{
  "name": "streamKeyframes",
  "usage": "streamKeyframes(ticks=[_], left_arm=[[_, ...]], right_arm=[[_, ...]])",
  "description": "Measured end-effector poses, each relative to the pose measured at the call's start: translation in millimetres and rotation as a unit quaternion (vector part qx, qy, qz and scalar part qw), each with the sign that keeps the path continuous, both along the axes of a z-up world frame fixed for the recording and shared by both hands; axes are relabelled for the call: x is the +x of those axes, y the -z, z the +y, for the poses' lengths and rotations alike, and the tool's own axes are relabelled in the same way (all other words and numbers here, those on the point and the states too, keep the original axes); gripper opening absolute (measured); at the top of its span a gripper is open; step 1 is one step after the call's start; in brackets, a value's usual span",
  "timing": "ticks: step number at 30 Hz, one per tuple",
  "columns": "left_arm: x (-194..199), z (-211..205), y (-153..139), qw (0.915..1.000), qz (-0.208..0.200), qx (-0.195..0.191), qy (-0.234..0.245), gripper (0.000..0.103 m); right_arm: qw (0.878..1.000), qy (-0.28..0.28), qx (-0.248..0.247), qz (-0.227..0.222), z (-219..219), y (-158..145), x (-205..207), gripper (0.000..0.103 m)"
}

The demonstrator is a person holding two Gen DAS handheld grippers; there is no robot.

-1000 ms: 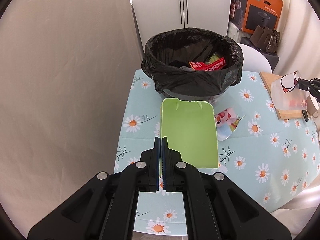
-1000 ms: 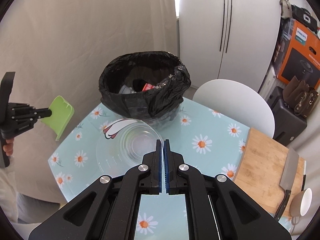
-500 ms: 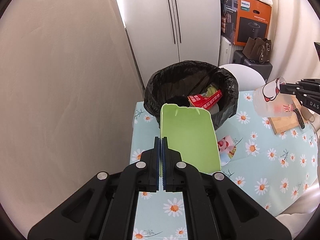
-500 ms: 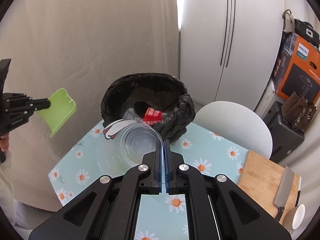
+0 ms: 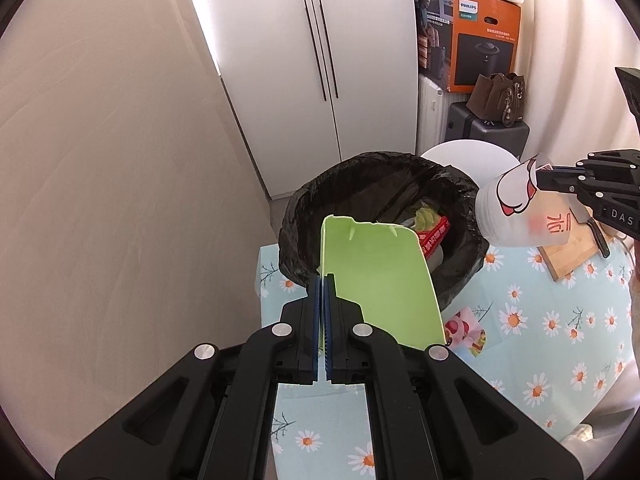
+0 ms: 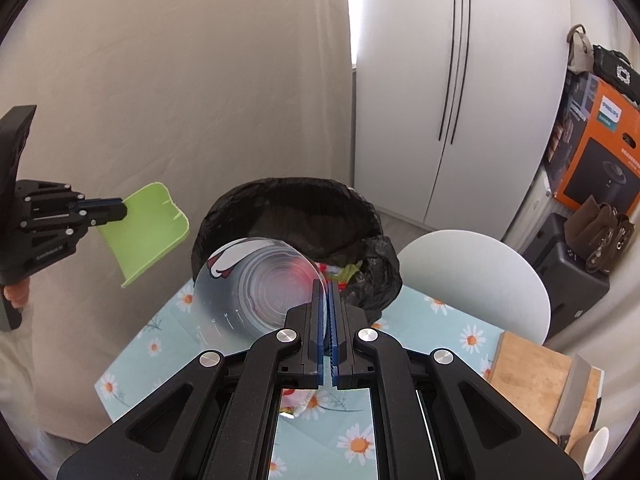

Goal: Collect trash
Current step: 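Carry the green piece and bird-print cup over the bin and open both grippers, then move both tools back toward the pink candy wrapper and green piece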

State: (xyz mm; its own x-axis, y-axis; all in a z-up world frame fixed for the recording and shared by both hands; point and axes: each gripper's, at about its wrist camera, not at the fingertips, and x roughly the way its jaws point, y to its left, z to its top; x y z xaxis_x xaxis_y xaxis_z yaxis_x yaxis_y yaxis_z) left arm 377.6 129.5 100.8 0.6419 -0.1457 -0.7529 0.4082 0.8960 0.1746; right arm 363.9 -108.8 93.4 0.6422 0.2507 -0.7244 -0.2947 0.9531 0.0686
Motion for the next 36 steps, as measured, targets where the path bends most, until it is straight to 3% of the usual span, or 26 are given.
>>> streamKeyframes(ticks=[9,20,22,23,24,25,26,27,30,32,36], left_arm=[[51.8,-21.8,15.8,0.9988,0.010,-0.006,0.047,0.002],[88.1,-35.3,54.2,0.9954,0.048,-0.026,0.079,0.003],[94.7,-36.2,59.5,0.9941,0.059,-0.038,0.083,0.003],[97.3,-36.1,61.7,0.9941,0.059,-0.041,0.081,0.008],[99.1,-35.8,63.7,0.9947,0.056,-0.042,0.076,0.021],[100.5,-35.0,65.1,0.9954,0.051,-0.043,0.069,0.032],[100.2,-33.9,65.8,0.9961,0.045,-0.044,0.061,0.057],[99.7,-32.5,65.8,0.9966,0.040,-0.046,0.056,0.071],[96.1,-26.3,63.2,0.9953,0.034,-0.070,0.057,0.078],[92.7,-22.2,60.9,0.9958,0.029,-0.072,0.050,0.086],[80.5,-18.4,55.9,0.9973,0.014,-0.060,0.040,0.090]], right_arm=[[1.000,0.014,-0.008,0.012,10.5,11.3,37.2,0.002],[0.999,0.016,-0.014,0.039,14.3,34.0,70.1,0.003],[0.999,0.022,-0.013,0.036,13.0,37.1,73.1,0.007],[0.999,0.025,-0.013,0.035,12.0,38.3,73.8,0.008],[0.999,0.029,-0.005,0.036,9.5,39.8,74.0,0.016],[0.999,0.030,0.005,0.037,6.4,41.1,73.9,0.038],[0.999,0.034,0.013,0.036,2.7,41.9,72.3,0.050],[0.999,0.038,0.019,0.027,-1.2,41.4,69.3,0.061],[0.998,0.051,0.039,0.027,-11.2,43.3,64.6,0.075],[0.997,0.064,0.045,0.024,-17.1,45.3,60.9,0.077],[0.996,0.075,0.038,0.021,-22.1,46.6,52.3,0.084]])
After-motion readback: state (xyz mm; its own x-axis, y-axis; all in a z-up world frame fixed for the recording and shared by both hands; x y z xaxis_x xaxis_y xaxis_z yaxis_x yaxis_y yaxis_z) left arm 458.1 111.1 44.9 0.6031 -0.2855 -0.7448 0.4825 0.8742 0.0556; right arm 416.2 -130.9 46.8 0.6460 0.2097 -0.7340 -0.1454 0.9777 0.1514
